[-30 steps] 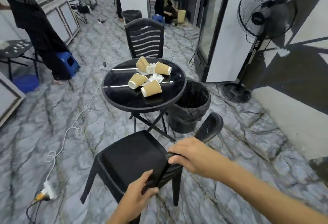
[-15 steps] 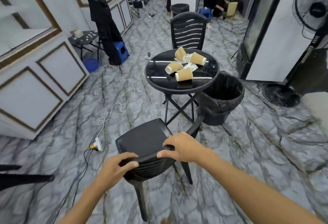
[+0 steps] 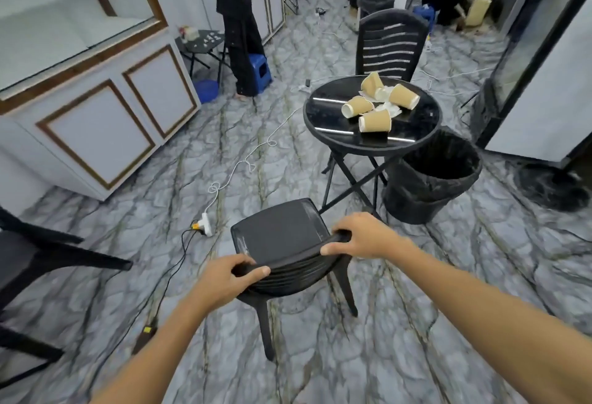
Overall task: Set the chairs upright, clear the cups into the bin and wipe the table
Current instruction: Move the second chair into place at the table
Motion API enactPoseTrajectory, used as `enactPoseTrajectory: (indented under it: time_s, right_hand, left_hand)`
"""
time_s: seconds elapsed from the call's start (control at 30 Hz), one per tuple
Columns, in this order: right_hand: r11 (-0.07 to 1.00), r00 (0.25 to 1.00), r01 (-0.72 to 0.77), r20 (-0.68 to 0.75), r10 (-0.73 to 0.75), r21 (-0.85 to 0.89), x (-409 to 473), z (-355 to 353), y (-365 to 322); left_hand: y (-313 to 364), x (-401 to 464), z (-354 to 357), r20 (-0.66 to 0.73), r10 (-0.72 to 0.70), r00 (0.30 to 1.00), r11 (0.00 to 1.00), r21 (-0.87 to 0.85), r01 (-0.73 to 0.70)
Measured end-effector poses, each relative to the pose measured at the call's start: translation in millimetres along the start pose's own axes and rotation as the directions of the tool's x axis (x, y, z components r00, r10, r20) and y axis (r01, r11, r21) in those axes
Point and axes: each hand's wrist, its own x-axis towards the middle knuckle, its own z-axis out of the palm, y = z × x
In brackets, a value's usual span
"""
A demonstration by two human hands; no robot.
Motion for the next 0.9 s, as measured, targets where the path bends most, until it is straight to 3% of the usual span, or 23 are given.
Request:
enactPoseTrajectory:
  time_s: [0.2, 0.3, 0.47, 0.67, 0.9]
  right_hand:
    - [0.999, 0.999, -0.028, -0.025, 0.027, -0.032, 1, -7, 23]
    - [0.999, 0.999, -0.028, 0.022, 0.029, -0.047, 9, -10, 27]
    - [0.997, 0.999, -0.036, -0.021, 0.035, -0.065, 8, 0, 32]
    - [0.983, 0.987, -0.155, -0.059, 0.150, -0.102, -15, 6, 31]
    - [0.927, 0.937, -0.338, -0.145, 0.316, -0.162, -51, 5, 45]
  left_hand:
    - [-12, 10, 15, -0.036, -0.044, 0.998, 0.999, -0.017, 0.043]
    - [-11, 10, 22, -0.103, -0.019, 0.994, 1.000, 0.002, 0.019]
    - [-16, 14, 23, -0.118, 0.032, 0.992, 0.996, 0.089, -0.022]
    - [-20, 27, 13, -0.040, 0.092, 0.995, 0.991, 0.098, -0.088]
    - [11, 97, 2, 0.141, 0.210, 0.967, 0.970, 0.095, -0.225]
